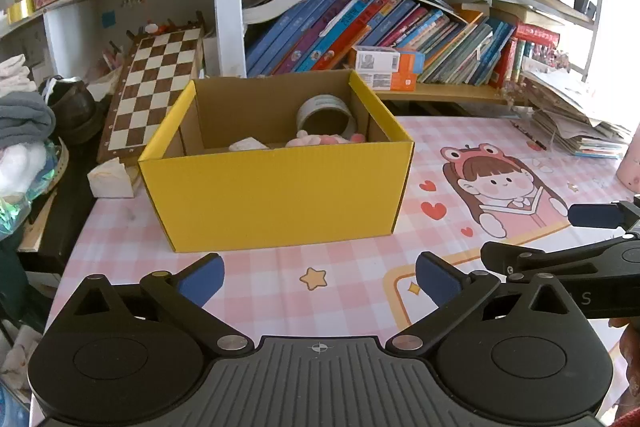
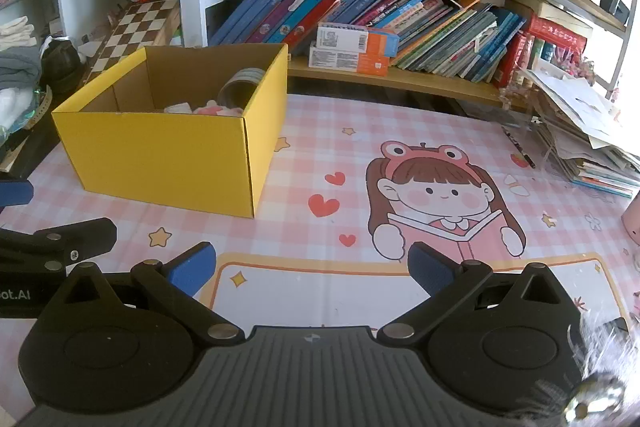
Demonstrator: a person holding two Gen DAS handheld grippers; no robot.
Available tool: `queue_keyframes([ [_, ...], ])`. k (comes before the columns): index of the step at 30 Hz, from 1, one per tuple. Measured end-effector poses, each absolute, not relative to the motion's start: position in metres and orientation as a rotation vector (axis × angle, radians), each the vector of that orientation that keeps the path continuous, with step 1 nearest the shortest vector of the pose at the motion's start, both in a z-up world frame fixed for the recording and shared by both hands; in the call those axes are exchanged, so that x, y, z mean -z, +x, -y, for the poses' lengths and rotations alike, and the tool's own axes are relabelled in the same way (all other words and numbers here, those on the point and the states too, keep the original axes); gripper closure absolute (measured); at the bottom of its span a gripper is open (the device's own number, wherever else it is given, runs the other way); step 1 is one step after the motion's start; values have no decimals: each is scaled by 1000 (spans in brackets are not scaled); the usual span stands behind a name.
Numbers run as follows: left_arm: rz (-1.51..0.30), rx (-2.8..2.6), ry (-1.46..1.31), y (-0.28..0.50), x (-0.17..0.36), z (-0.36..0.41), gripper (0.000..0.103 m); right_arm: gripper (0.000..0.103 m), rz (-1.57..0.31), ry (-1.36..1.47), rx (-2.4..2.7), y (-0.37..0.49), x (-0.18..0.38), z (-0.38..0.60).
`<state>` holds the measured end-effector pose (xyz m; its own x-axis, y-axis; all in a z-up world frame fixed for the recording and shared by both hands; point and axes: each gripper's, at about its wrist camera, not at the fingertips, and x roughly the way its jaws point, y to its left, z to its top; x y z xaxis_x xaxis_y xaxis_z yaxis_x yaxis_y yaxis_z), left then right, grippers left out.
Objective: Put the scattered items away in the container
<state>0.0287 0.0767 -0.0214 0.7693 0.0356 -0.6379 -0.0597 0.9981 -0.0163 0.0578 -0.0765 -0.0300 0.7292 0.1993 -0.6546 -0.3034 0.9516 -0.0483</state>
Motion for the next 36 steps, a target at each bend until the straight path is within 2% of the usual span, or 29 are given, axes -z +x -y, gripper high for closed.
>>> queue_keyframes([
  [36,-698,-62,-44,29,22,-79,0,0,-700,-141,-247,55,28,80],
])
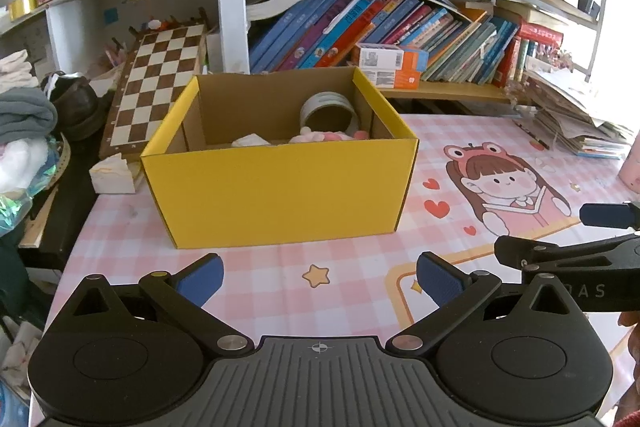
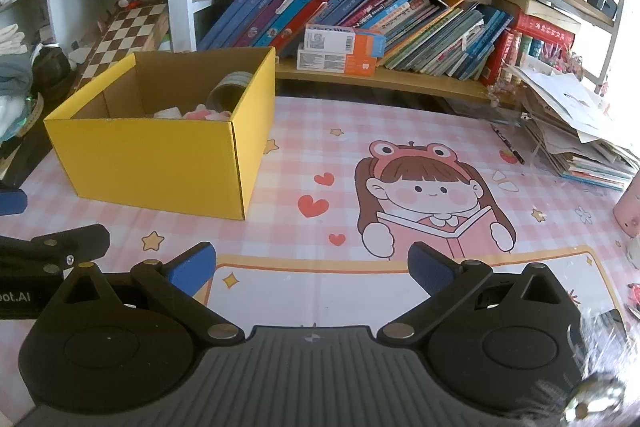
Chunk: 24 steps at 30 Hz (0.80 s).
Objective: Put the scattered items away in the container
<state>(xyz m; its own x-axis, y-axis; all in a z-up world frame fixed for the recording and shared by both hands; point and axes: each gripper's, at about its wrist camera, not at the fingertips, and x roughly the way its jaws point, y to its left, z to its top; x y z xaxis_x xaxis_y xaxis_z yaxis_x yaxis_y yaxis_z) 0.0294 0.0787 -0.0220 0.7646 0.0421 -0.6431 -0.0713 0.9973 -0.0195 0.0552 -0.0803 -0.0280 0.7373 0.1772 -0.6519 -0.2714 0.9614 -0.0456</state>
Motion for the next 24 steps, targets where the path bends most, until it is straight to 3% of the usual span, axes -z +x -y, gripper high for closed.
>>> queue_keyframes([
  [24,-705,-53,-49,30,22,-79,0,0,-703,-144,-256,57,30,83],
])
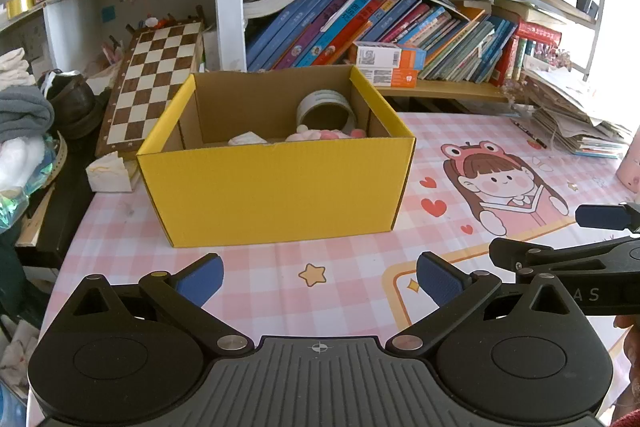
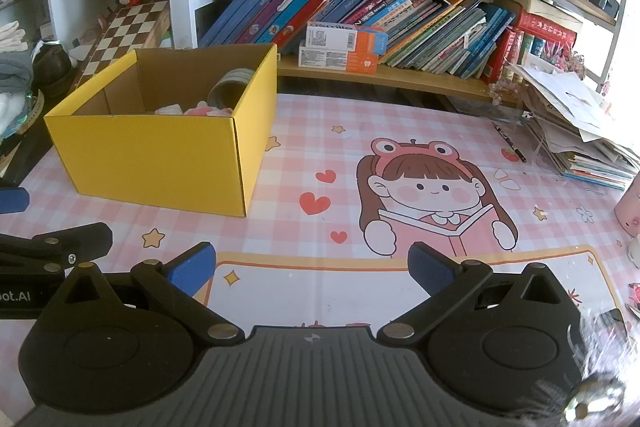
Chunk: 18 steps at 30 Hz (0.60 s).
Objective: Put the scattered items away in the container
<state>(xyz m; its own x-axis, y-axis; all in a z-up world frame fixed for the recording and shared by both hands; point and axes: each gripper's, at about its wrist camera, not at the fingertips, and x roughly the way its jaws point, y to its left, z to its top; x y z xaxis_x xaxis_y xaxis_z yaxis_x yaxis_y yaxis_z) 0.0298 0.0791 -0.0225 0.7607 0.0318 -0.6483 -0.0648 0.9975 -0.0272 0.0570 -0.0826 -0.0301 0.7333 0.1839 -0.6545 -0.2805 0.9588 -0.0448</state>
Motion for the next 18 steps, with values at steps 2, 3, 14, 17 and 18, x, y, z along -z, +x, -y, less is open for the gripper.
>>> queue_keyframes([
  [2,-707,-52,-49,30,23,-79,0,0,-703,-145,-258,58,30,83],
  [3,-708,-52,-49,30,23,-79,0,0,-703,-146,-258,58,29,84],
  [14,-716,-38,-68,30,26,-81,0,0,-701,-147,-254,56,30,81],
  [17,-707,-37,-71,29,25,-81,0,0,-701,-148,-254,56,30,80],
  [18,-704,-35,-71,29,25,-81,0,0,-701,-149,-254,56,30,80],
])
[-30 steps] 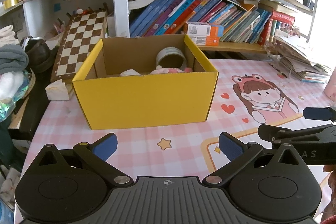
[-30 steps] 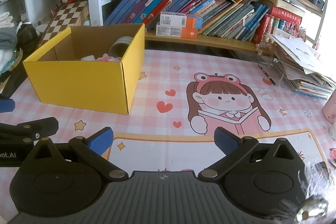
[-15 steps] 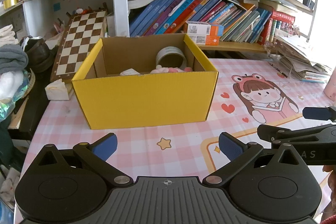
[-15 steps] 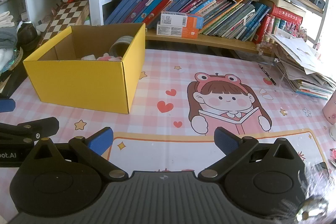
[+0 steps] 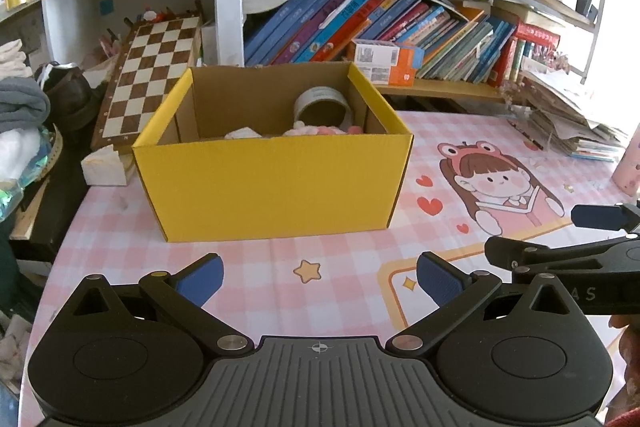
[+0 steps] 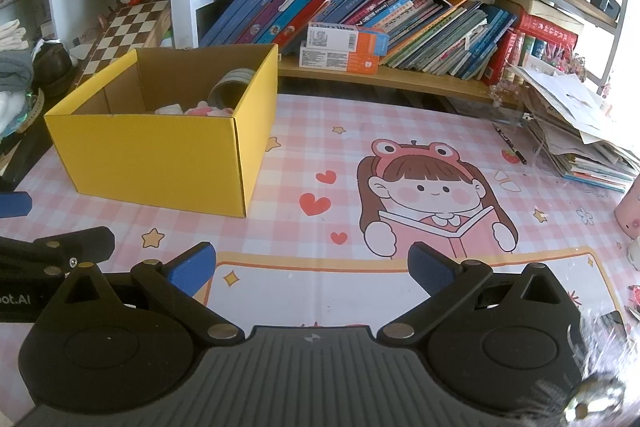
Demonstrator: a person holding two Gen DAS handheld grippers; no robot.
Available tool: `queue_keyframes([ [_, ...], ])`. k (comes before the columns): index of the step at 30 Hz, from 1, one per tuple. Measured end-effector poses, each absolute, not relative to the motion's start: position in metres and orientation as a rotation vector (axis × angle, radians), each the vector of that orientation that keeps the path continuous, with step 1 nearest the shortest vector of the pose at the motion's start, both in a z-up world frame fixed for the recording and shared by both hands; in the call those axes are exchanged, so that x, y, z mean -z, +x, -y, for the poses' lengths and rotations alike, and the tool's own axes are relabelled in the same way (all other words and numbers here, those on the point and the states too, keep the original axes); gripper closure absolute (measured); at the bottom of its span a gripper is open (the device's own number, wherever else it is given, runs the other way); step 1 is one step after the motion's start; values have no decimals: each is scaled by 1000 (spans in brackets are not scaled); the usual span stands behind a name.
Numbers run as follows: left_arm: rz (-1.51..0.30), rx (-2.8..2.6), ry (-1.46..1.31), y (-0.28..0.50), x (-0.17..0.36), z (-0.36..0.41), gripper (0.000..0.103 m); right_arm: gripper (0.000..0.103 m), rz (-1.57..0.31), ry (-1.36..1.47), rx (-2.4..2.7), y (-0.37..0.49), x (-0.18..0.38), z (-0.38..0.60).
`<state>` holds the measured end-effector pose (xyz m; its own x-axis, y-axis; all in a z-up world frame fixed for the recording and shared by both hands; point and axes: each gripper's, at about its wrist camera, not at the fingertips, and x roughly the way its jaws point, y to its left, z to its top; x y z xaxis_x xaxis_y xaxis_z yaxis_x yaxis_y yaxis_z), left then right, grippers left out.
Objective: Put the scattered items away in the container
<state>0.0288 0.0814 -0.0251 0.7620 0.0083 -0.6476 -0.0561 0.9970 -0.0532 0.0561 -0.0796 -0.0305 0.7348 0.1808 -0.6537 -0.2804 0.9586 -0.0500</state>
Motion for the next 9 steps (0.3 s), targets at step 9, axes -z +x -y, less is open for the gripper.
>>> queue_keyframes([
  [9,-698,-37,-59,29,24,-80,0,0,-705,-153,-258,57,31,77],
])
